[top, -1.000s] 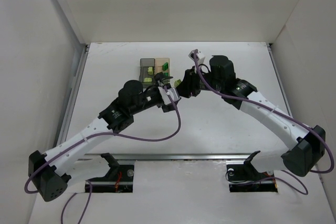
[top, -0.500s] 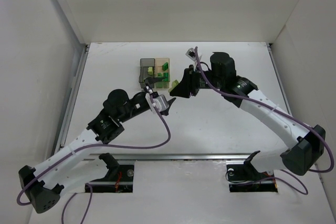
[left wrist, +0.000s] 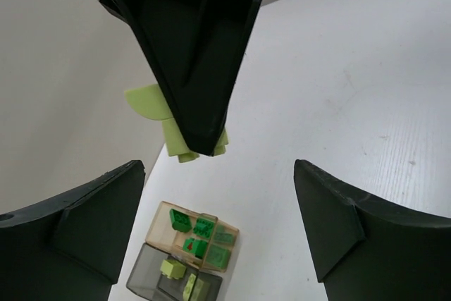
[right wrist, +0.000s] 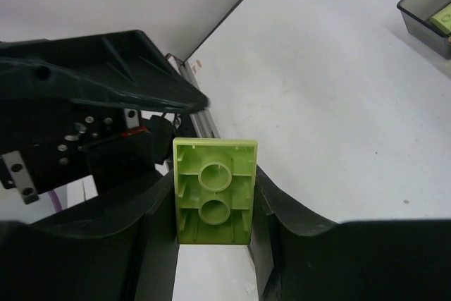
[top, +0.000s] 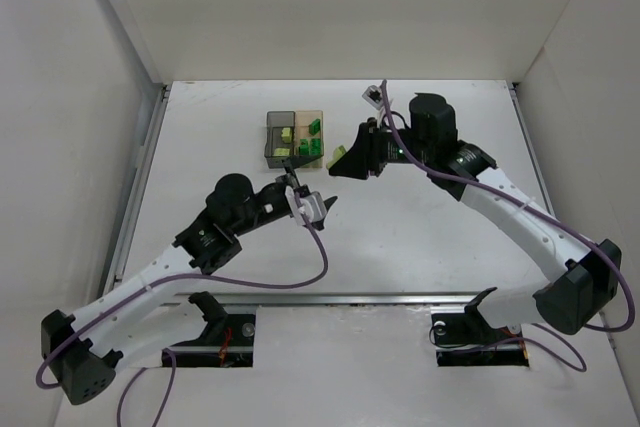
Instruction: Sort the legos into containers by color
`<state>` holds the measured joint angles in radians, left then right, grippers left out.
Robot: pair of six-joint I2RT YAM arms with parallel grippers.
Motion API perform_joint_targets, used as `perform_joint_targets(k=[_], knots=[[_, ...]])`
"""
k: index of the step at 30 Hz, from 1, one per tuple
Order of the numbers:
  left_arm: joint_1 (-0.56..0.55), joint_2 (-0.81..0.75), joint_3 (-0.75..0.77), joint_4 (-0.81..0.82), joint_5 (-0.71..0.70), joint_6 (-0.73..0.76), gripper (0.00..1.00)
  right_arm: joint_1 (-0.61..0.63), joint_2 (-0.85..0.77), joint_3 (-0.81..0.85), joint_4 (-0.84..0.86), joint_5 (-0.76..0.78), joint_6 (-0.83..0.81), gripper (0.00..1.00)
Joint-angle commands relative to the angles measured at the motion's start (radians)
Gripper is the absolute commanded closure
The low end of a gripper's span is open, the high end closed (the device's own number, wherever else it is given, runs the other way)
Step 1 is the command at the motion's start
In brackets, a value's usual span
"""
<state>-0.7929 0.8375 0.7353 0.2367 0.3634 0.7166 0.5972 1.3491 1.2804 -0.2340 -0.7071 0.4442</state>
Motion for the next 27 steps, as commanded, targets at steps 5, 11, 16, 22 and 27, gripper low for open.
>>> perform_joint_targets(k=[5,11,16,22,27], knots=[[-0.006,0.034,0.047,0.113,-0.006,-0.089,0.24,0.012,-0.008,0.043,0.058,-0.022,0.019,1.00],[-0.006,0.034,0.065,0.122,0.014,-0.152,0.35,0.023,0.002,0.043,0.058,-0.022,0.019,1.00],[-0.006,0.080,0.085,0.122,0.014,-0.181,0.46,0.023,0.012,0.053,0.058,-0.022,0.019,1.00],[-0.006,0.091,0.096,0.112,-0.020,-0.192,0.56,0.023,0.012,0.062,0.058,-0.022,0.019,1.00],[-0.006,0.100,0.096,0.102,-0.011,-0.183,0.57,0.032,0.012,0.062,0.058,-0.012,0.019,1.00]])
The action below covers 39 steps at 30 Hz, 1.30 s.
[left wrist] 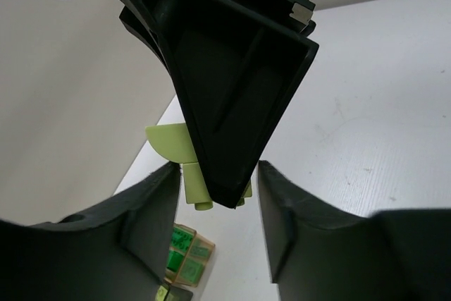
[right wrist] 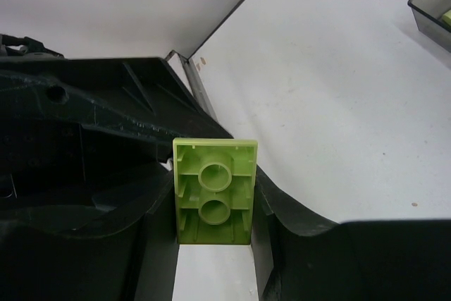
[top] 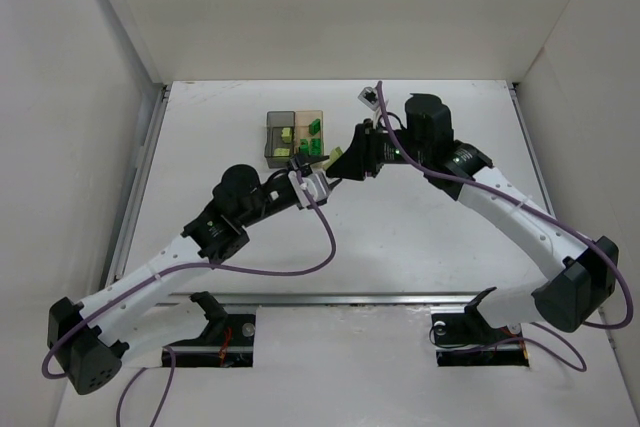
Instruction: Sort the legos into containers by color
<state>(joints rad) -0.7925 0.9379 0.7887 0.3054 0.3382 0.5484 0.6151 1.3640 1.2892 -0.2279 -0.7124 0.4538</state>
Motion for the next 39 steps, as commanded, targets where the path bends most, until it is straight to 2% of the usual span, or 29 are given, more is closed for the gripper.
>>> perform_joint_targets(k=[1,6,10,11,13,14,15,16,18,19,23,26,29,30,32,33,37,39], knots=[[-0.007,-0.001,0.043,0.034,0.015,-0.015,0.52,0.014,-0.003,0.053,0.052,-0.007,0.019,1.00],[-0.007,-0.001,0.043,0.034,0.015,-0.015,0.52,0.014,-0.013,0.053,0.052,-0.007,0.019,1.00],[-0.007,-0.001,0.043,0.055,0.005,-0.015,0.66,0.014,-0.013,0.053,0.052,-0.007,0.019,1.00],[-0.007,-0.001,0.043,0.055,0.005,-0.015,0.74,0.014,-0.013,0.053,0.052,-0.007,0.019,1.00],[-0.007,-0.001,0.043,0.055,0.005,-0.015,0.85,0.014,-0.013,0.053,0.052,-0.016,0.019,0.92],[-0.007,-0.001,0.043,0.055,-0.004,-0.015,0.96,0.014,-0.013,0.053,0.052,-0.016,0.019,0.77],[-0.007,-0.001,0.043,0.055,-0.004,-0.015,1.00,0.014,-0.013,0.053,0.052,-0.016,0.028,0.77],[-0.007,-0.001,0.043,0.055,-0.004,-0.015,1.00,0.014,-0.013,0.053,0.052,-0.016,0.028,0.59],[-0.007,-0.001,0.043,0.055,-0.015,-0.015,1.00,0.014,-0.013,0.053,0.052,-0.016,0.028,0.45],[-0.007,-0.001,0.043,0.046,-0.015,-0.015,1.00,0.014,-0.013,0.053,0.052,-0.001,0.028,0.32],[-0.007,-0.019,0.032,-0.005,-0.015,0.005,1.00,0.003,-0.022,0.065,0.052,0.030,0.028,0.26],[-0.007,-0.039,0.011,-0.005,-0.015,0.016,1.00,-0.034,-0.022,0.065,0.052,0.030,0.049,0.26],[-0.007,-0.048,0.001,-0.005,-0.015,0.016,1.00,-0.046,-0.022,0.065,0.041,0.030,0.049,0.36],[-0.007,-0.048,0.001,-0.005,-0.015,0.016,1.00,-0.055,-0.022,0.065,0.041,0.030,0.049,0.48],[-0.007,-0.048,0.001,-0.005,-0.024,0.016,1.00,-0.055,-0.022,0.065,0.032,0.030,0.049,0.60],[-0.007,-0.048,0.001,-0.005,-0.024,0.016,1.00,-0.055,-0.022,0.065,0.032,0.030,0.049,0.72],[-0.007,-0.048,0.001,-0.026,-0.033,0.016,1.00,-0.064,-0.022,0.056,0.032,0.021,0.049,1.00],[-0.007,-0.048,0.001,-0.046,-0.051,0.027,1.00,-0.064,-0.031,0.056,0.021,0.034,0.040,1.00]])
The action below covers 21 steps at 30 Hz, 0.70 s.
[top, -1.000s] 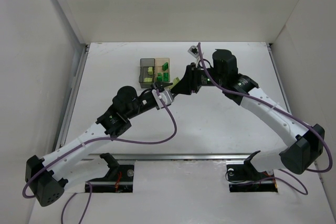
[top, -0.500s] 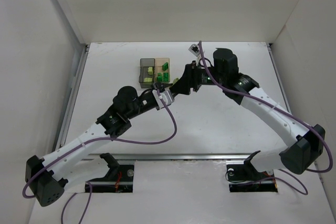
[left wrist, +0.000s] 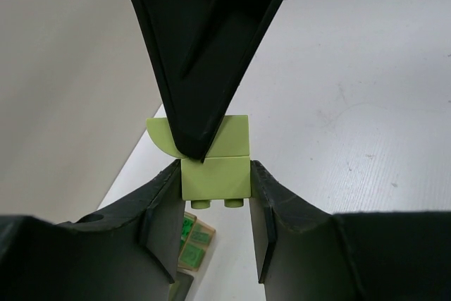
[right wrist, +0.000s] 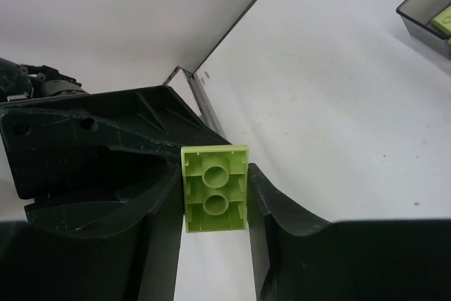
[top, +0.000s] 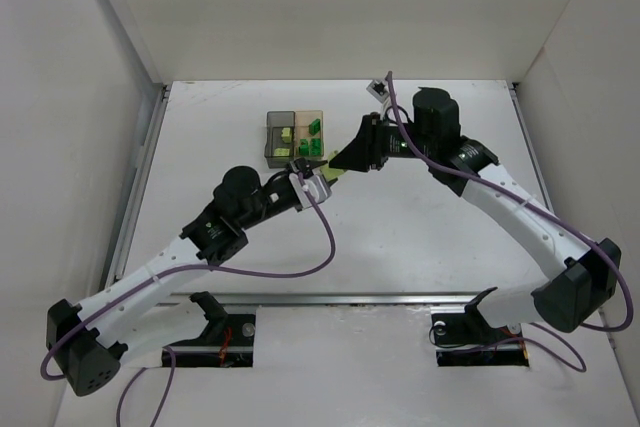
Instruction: Sort the legos into containers by color
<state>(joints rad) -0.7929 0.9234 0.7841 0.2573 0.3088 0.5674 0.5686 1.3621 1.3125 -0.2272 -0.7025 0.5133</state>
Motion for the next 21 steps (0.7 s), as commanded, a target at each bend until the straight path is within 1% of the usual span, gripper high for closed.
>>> perform_joint_targets(k=[1,4,5,8,9,10,12,13,15,16,17,18,19,20,21], knots=[[-0.006,-0.034,0.006,-0.015,-0.033,0.008,1.00,-0.038,-0.038,0.022,0.020,0.064,-0.019,1.00],[0.003,-0.060,-0.006,-0.121,-0.102,0.008,1.00,-0.085,-0.064,0.011,-0.011,0.139,-0.019,1.00],[0.015,-0.075,-0.023,-0.162,-0.121,0.008,1.00,-0.125,-0.073,0.011,-0.021,0.176,-0.019,1.00],[0.026,-0.164,-0.129,-0.217,-0.186,0.008,1.00,-0.170,-0.051,0.033,-0.021,0.228,-0.029,1.00],[0.026,-0.188,-0.129,-0.228,-0.195,0.008,1.00,-0.179,-0.034,0.051,-0.021,0.228,-0.029,1.00],[0.026,-0.230,-0.161,-0.237,-0.207,-0.001,1.00,-0.179,0.016,0.071,-0.011,0.228,-0.029,1.00],[0.026,-0.256,-0.184,-0.248,-0.227,-0.027,1.00,-0.162,0.084,0.118,0.005,0.196,-0.029,1.00],[0.026,-0.256,-0.195,-0.248,-0.243,-0.043,1.00,-0.148,0.163,0.175,0.015,0.196,-0.029,1.00],[0.035,-0.267,-0.195,-0.257,-0.321,-0.072,1.00,-0.096,0.254,0.241,0.029,0.225,-0.029,1.00],[0.035,-0.267,-0.195,-0.257,-0.351,-0.105,1.00,-0.078,0.306,0.331,0.038,0.239,-0.029,1.00],[0.035,-0.267,-0.195,-0.257,-0.381,-0.124,1.00,-0.061,0.419,0.387,0.038,0.250,-0.018,1.00],[0.049,-0.267,-0.195,-0.257,-0.425,-0.141,1.00,-0.047,0.477,0.442,0.038,0.262,-0.009,1.00],[0.049,-0.267,-0.204,-0.272,-0.438,-0.155,1.00,-0.035,0.533,0.544,0.038,0.291,0.004,1.00],[0.064,-0.277,-0.204,-0.289,-0.447,-0.181,1.00,-0.021,0.642,0.595,0.038,0.305,0.039,1.00],[0.086,-0.278,-0.215,-0.290,-0.461,-0.190,1.00,-0.021,0.698,0.644,0.049,0.305,0.051,1.00]])
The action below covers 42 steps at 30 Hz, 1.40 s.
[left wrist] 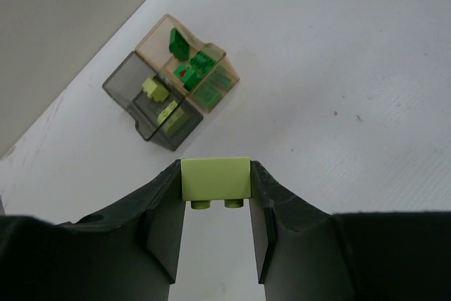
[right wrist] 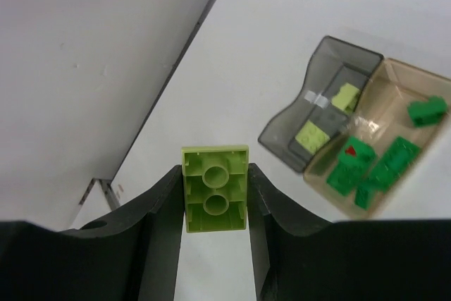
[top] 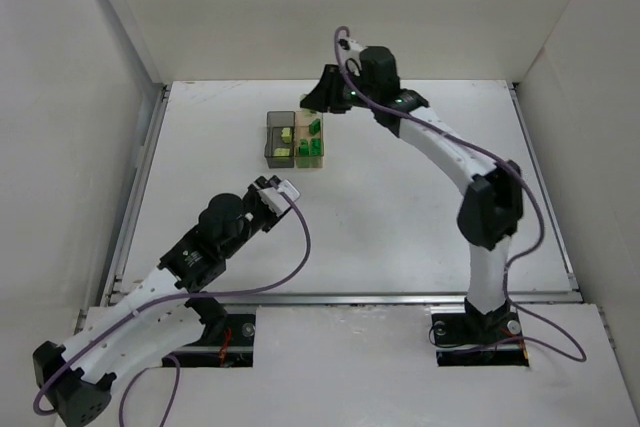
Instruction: Sort the legos into containers by color
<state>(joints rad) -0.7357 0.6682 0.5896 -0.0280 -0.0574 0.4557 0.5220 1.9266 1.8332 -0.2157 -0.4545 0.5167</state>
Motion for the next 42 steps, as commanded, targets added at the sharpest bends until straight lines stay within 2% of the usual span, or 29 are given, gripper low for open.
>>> perform_joint_targets(k=[1,2,3,7,8,10,11,12,14,15,17,18,19,23,26,27,31,34,38,42], knots=[[0.039,-0.031,-0.020,-0.019,-0.094,-0.078,1.00,0.036,0.243,0.234,0.038,0.057,0.057,1.00],[0.048,-0.032,-0.020,-0.032,-0.104,-0.078,1.00,0.036,0.244,0.291,0.038,0.048,0.057,1.00],[0.070,-0.032,-0.031,-0.032,-0.116,-0.078,1.00,0.036,0.347,0.346,0.038,0.034,0.066,1.00],[0.126,-0.032,-0.053,-0.018,-0.128,-0.060,1.00,0.055,0.527,0.537,0.038,0.025,0.075,0.89],[0.139,-0.016,-0.053,-0.009,-0.128,-0.060,1.00,0.055,0.552,0.557,0.038,0.034,0.075,0.81],[0.166,0.020,-0.053,0.019,-0.118,-0.051,1.00,0.055,0.606,0.587,0.038,0.034,0.075,0.72],[0.197,0.034,-0.053,0.029,-0.096,-0.039,1.00,0.055,0.606,0.598,0.038,0.034,0.075,0.66],[0.212,0.051,-0.053,0.055,-0.082,-0.023,1.00,0.055,0.620,0.598,0.047,0.034,0.075,0.52],[0.263,0.108,-0.042,0.086,-0.027,-0.014,1.00,0.055,0.629,0.598,0.058,0.007,0.075,0.38],[0.281,0.132,-0.028,0.102,-0.006,-0.002,1.00,0.055,0.640,0.598,0.058,-0.034,0.075,0.28],[0.333,0.224,0.010,0.144,0.066,0.007,1.00,0.055,0.658,0.630,0.058,-0.082,0.075,0.23],[0.349,0.261,0.030,0.154,0.089,0.008,1.00,0.055,0.667,0.640,0.058,-0.104,0.075,0.17],[0.363,0.301,0.053,0.166,0.112,0.008,1.00,0.055,0.667,0.640,0.058,-0.114,0.075,0.00],[0.420,0.511,0.211,0.187,0.211,0.018,1.00,0.042,0.605,0.571,0.058,-0.125,0.075,0.00],[0.464,0.697,0.384,0.191,0.312,-0.017,1.00,0.000,0.503,0.509,0.058,-0.095,0.057,0.00],[0.473,0.793,0.489,0.180,0.338,-0.031,1.00,-0.010,0.447,0.473,0.058,-0.095,0.033,0.00],[0.483,0.964,0.653,0.157,0.425,-0.060,1.00,-0.063,0.320,0.358,0.058,-0.065,-0.020,0.00],[0.473,1.019,0.653,0.226,0.426,-0.038,0.86,-0.120,0.249,0.249,0.058,-0.065,-0.029,0.00],[0.473,1.074,0.653,0.269,0.383,-0.038,0.79,-0.189,0.172,0.124,0.058,-0.056,-0.038,0.00],[0.483,1.122,0.662,0.290,0.347,-0.051,0.69,-0.209,0.094,0.061,0.032,-0.041,-0.133,0.00]])
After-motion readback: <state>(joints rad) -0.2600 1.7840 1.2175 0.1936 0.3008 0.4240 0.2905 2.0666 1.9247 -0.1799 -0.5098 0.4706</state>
